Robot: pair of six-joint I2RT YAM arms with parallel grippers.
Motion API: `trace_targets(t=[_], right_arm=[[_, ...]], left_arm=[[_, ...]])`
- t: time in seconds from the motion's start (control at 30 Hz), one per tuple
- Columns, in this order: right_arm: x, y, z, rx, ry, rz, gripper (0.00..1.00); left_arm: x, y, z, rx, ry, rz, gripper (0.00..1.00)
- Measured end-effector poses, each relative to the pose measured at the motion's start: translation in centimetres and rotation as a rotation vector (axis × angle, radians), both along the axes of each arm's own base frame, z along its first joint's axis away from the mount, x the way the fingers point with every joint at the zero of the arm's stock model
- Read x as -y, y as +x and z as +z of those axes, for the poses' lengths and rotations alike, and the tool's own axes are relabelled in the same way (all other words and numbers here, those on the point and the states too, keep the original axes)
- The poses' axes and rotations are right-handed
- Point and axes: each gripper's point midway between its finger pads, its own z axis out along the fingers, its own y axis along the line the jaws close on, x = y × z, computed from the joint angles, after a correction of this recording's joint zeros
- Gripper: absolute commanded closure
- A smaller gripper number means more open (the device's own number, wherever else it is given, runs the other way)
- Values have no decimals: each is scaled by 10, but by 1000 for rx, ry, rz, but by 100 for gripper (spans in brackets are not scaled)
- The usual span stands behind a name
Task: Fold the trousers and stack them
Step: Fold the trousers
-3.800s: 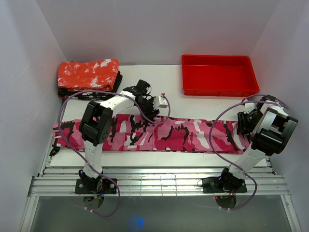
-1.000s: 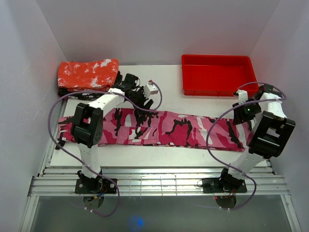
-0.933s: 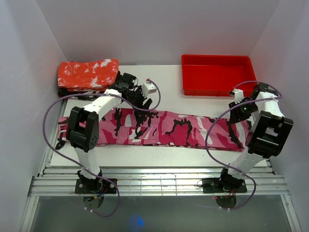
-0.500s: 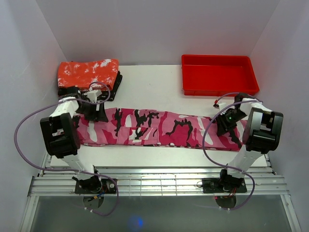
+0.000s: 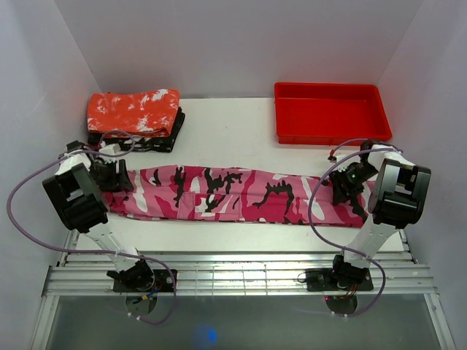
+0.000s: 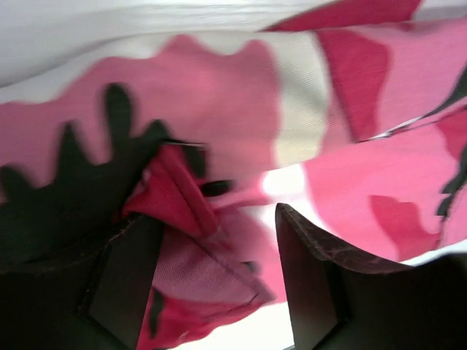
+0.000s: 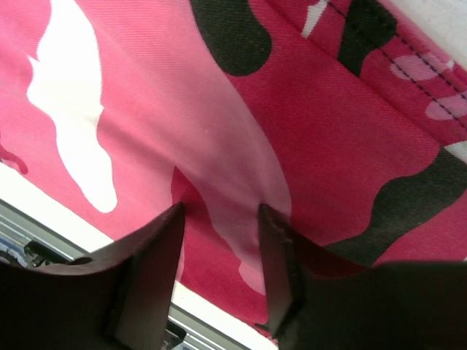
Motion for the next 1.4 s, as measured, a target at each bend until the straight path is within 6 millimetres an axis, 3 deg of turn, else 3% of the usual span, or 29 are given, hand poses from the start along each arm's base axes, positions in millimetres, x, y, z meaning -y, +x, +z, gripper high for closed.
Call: trace_targets(t=[0.1, 0.23, 0.3, 0.33, 0.37, 0.5, 0.63, 0.77, 0.83, 0.9, 0.97, 1.03, 1.07, 1.17, 1.2, 1.3, 1.33, 1.4], right_arm=[[2, 2, 5, 7, -5, 11, 42], [1, 27, 28, 97, 11, 29, 23], [-10, 45, 52, 175, 36, 52, 13], [-20, 56, 67, 225, 53, 74, 4], [-34, 66, 84, 275, 79, 100, 10], [-101, 92, 141, 476, 199, 223, 10], [-159, 91, 176, 654, 295, 302, 10], [-189, 95, 199, 794, 404, 258, 9], [-201, 111, 207, 826, 461, 248, 10], [-218, 134, 206, 774, 484, 246, 10], [-244, 168, 206, 761, 499, 269, 10], [-275, 190, 195, 731, 521, 295, 10], [-290, 190, 180, 686, 532, 302, 10], [-318, 172, 138, 548, 536, 322, 10], [-326, 167, 128, 518, 534, 332, 9], [-348, 152, 111, 465, 541, 366, 7], [-355, 147, 109, 454, 546, 375, 4], [-365, 143, 109, 443, 559, 389, 0]], left_arm=[[-15, -1, 8, 47, 1, -28, 19], [5, 0, 37, 147, -5, -167, 3], [27, 11, 65, 248, 14, -256, 2], [47, 20, 79, 303, 22, -317, 2], [64, 29, 93, 365, 35, -365, 2], [121, 61, 130, 549, 9, -507, 2], [128, 95, 122, 583, -43, -558, 2], [124, 115, 78, 509, -85, -612, 6], [125, 116, 57, 469, -103, -636, 9], [130, 110, 37, 422, -125, -664, 14], [137, 103, 29, 405, -130, -697, 19], [144, 100, 26, 412, -129, -739, 23], [146, 100, 25, 419, -126, -756, 25], [155, 87, 17, 422, -136, -812, 47], [158, 81, 14, 421, -146, -830, 59], [163, 65, 8, 423, -161, -867, 79], [164, 62, 8, 429, -159, -882, 92], [165, 53, 9, 451, -145, -914, 98]])
